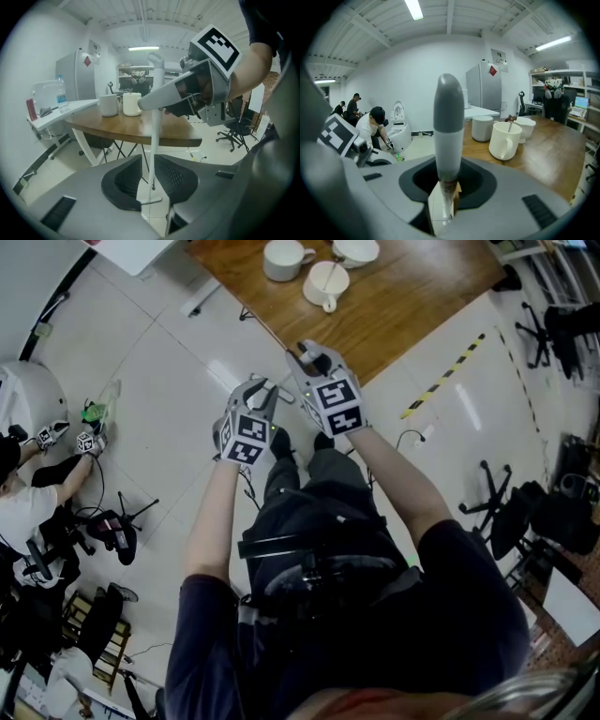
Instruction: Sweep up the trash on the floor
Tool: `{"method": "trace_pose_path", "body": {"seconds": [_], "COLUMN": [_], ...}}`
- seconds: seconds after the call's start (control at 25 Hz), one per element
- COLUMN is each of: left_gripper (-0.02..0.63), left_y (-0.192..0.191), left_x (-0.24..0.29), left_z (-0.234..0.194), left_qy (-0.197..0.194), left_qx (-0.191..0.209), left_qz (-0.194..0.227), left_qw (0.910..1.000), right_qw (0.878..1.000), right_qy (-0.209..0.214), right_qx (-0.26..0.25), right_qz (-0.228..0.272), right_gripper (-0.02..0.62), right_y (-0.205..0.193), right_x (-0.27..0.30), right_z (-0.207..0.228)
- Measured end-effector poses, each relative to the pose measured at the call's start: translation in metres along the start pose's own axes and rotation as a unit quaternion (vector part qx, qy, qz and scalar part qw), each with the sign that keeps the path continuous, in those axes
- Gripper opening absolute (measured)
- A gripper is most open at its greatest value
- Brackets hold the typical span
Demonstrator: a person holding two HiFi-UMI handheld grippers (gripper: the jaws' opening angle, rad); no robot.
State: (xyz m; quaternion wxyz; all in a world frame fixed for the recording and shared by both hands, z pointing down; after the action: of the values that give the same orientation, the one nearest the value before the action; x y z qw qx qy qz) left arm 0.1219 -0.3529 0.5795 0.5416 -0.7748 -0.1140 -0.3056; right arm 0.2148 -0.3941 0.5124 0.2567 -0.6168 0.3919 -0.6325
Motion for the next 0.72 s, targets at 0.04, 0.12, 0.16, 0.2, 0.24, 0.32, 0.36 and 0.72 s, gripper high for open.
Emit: {"method": "trace_pose_path", "body": {"seconds": [0.04,0.12,0.16,0.2,0.24,0.32,0.36,0.72], "left_gripper": [0.08,0.08,0.08,0.08,0.08,0.08,0.08,0.08], "left_y": [0.005,0.016,0.021,0.025,0.027,0.031,0.033,0.047], "left_x": [0.003,0.007,0.008,0.007,0.006,0.003,0.002,-0.004], "left_z": [-0.003,-0.008,-0.011,-0.014,-0.018,-0.022,-0.023,-0.029], "left_qy": [-0.003,-0.006,-0.006,-0.007,-0.008,-0.015,-0.018,-0.018], "left_qx": [0.006,0.021,0.026,0.027,0.023,0.01,0.007,-0.039], "left_qz": [0.0,0.003,0.007,0.014,0.022,0.037,0.045,0.094], "left_qw": [1.0,0.9998,0.9996,0.9995,0.9995,0.9991,0.9988,0.9947], "right_qw": [1.0,1.0,1.0,1.0,1.0,1.0,1.0,0.997], "right_qy": [0.001,0.003,0.004,0.004,0.005,0.009,0.012,0.039], "right_qx": [-0.001,-0.004,-0.007,-0.009,-0.012,-0.013,-0.013,-0.047], "right_qz": [-0.001,-0.003,-0.003,-0.004,-0.003,0.001,0.004,0.04], "right_gripper": [0.112,0.124,0.129,0.137,0.146,0.166,0.17,0.221], "right_y": [0.0,0.001,0.001,0.001,0.001,0.001,0.002,0.015], "right_x": [0.0,-0.001,-0.002,-0.002,-0.003,-0.006,-0.008,-0.031], "right_z": [0.0,0.0,0.001,0.001,0.002,0.002,0.002,0.003]}}
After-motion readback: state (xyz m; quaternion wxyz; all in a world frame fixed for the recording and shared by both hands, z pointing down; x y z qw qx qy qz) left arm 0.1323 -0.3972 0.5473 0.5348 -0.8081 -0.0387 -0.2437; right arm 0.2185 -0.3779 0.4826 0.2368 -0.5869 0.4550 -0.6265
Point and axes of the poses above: the fingertips, and each gripper's own axes: x forward along the fingers, z to its right, y out of its top, the point moved 4 cm from there along -x, backward along the fingers, and after that the axes turned 14 degrees about -y, right-handed, at the moved point
